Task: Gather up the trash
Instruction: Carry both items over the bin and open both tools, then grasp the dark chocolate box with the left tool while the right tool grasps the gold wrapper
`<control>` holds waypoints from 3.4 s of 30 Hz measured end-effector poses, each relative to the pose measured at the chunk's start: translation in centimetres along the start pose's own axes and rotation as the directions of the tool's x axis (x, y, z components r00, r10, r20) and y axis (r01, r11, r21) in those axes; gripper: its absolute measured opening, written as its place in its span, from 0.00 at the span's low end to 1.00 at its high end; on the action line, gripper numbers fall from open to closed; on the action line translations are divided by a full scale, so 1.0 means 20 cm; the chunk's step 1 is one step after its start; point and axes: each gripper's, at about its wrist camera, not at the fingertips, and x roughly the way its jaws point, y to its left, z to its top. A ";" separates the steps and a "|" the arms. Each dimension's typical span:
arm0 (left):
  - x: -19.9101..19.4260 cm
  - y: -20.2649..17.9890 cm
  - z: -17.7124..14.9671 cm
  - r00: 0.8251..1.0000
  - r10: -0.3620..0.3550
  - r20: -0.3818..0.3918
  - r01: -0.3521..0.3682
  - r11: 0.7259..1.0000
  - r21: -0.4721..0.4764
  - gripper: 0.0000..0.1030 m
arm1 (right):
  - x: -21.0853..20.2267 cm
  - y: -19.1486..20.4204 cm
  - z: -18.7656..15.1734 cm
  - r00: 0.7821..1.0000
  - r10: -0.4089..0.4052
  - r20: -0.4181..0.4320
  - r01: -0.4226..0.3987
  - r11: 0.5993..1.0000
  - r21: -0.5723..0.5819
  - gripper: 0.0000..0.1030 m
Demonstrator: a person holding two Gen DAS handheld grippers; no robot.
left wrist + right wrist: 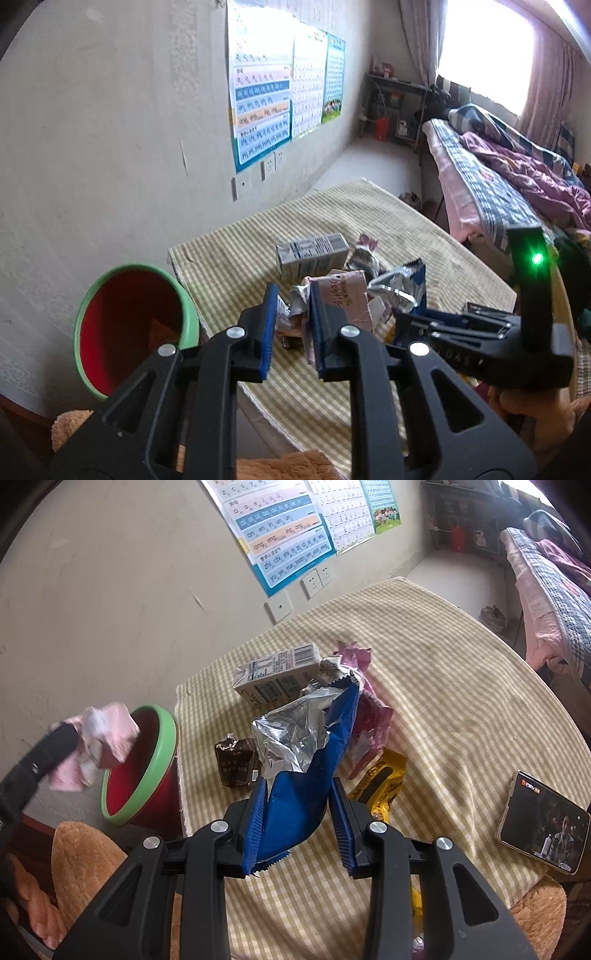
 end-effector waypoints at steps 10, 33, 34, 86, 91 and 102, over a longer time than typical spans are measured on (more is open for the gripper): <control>-0.03 0.13 0.00 1.000 0.006 0.022 -0.004 0.998 -0.062 0.16 | 0.07 0.14 -0.01 0.999 -0.002 -0.040 0.000 0.998 -0.057 0.34; 0.01 0.84 -0.10 0.975 0.204 -0.083 -0.220 0.918 -0.328 0.16 | 0.30 0.73 0.13 0.982 0.162 -0.101 -0.182 0.950 -0.255 0.34; 0.02 0.90 -0.12 0.970 0.222 -0.097 -0.242 0.907 -0.346 0.16 | 0.32 0.77 0.14 0.978 0.178 -0.105 -0.200 0.943 -0.265 0.34; 0.44 0.15 -0.26 0.947 0.006 -0.323 -0.053 0.989 -0.137 0.59 | 0.23 -0.37 0.05 0.988 -0.024 -0.152 0.058 0.973 0.223 0.61; 0.47 0.12 -0.24 0.947 0.021 -0.322 -0.065 0.990 -0.127 0.61 | 0.31 -0.38 0.02 0.984 0.003 -0.177 0.034 0.978 0.207 0.28; 0.74 0.01 -0.19 0.944 -0.031 -0.328 -0.015 0.991 -0.136 0.62 | 0.19 -0.38 0.00 0.997 0.043 -0.060 -0.029 0.976 0.216 0.23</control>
